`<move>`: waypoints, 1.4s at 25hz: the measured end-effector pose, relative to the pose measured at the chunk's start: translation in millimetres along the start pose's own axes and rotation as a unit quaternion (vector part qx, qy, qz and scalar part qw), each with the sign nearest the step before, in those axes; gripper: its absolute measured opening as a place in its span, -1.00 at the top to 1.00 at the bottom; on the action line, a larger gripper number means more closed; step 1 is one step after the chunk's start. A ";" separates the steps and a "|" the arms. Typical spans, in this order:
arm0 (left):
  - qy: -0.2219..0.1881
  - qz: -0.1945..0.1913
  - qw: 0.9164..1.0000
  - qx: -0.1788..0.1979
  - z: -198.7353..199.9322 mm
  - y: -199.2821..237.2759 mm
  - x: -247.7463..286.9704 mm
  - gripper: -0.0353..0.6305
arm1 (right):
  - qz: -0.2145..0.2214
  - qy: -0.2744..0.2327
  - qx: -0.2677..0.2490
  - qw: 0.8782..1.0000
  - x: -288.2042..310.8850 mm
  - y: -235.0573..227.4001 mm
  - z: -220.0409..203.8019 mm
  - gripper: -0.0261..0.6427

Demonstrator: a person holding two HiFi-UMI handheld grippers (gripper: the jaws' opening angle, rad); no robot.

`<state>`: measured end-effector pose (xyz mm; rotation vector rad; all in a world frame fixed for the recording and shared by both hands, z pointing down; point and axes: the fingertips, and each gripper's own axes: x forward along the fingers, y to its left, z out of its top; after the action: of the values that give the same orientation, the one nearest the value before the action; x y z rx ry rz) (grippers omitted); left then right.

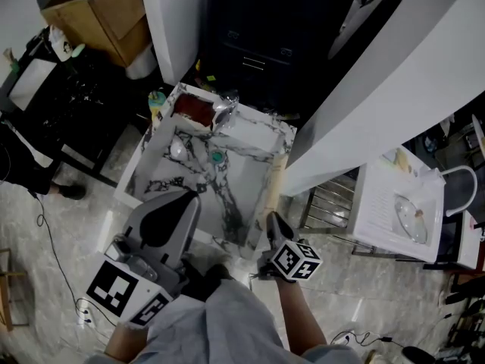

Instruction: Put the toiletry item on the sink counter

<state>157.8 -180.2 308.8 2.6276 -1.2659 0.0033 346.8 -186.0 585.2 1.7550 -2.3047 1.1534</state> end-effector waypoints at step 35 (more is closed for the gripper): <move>0.009 -0.017 1.000 -0.005 -6.5 -1.0 5.8 0.88 | -0.053 -0.026 0.045 0.997 0.8 -8.4 -18.8 0.90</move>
<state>162.8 -182.8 315.6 2.6343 -1.2111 0.0144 346.1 -176.9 603.7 1.9356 -2.1885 1.2249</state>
